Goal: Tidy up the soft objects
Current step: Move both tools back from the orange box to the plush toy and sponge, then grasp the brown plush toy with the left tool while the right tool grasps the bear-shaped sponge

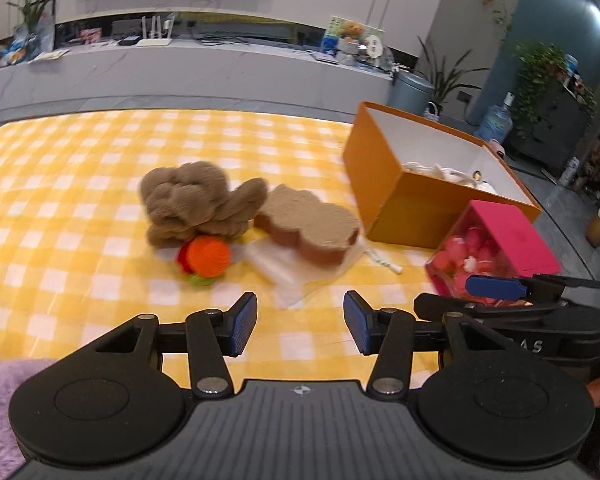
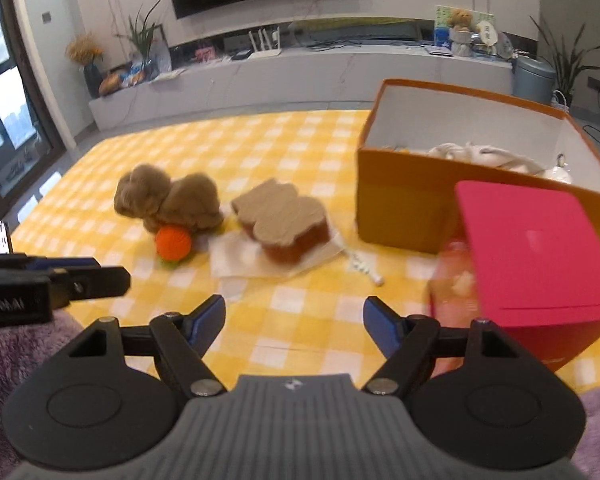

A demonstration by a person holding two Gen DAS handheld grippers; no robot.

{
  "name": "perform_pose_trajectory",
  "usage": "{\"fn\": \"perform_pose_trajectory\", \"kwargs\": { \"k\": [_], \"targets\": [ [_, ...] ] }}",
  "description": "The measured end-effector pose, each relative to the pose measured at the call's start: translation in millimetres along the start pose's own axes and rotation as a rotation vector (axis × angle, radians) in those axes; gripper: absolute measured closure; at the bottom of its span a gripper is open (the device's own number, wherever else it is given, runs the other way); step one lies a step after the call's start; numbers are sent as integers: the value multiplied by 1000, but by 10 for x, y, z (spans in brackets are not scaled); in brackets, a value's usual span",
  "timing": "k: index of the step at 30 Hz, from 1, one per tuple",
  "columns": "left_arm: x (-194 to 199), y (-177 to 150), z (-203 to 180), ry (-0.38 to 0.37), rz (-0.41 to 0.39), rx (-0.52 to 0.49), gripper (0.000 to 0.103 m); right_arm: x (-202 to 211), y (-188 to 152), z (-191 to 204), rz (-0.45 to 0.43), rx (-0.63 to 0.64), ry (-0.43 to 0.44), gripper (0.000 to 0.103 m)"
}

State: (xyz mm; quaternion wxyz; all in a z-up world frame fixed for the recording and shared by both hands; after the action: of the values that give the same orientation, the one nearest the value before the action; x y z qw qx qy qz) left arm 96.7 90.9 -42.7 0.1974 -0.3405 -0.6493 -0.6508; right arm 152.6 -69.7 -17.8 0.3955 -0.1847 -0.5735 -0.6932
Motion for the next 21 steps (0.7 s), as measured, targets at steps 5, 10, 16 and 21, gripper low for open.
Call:
{"fn": "perform_pose_trajectory", "kwargs": {
  "k": [5, 10, 16, 21],
  "targets": [
    [34, -99, 224, 12, -11, 32, 45, -141, 2, 131, -12, 21, 11, 28],
    [0, -94, 386, 16, -27, 62, 45, -284, 29, 198, -21, 25, 7, 28],
    [-67, 16, 481, 27, -45, 67, 41, -500, 166, 301, 10, 70, -1, 28],
    [-156, 132, 559, 44, -47, 38, 33, -682, 299, 419, 51, 108, 24, 28]
  ]
}}
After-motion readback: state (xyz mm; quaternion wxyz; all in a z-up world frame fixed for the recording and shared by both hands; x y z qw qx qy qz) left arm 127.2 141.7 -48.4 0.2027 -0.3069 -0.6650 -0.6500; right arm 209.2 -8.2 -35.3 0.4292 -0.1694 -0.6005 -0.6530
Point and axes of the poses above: each gripper's, at about its wrist camera, not at the fingertips, and x roughly against the way its jaws point, z to its left, y to its top, the point moved 2 cm from there along -x, roughly the way its jaws point, and after that the axes turned 11 degrees about -x, right-handed, at the moved point
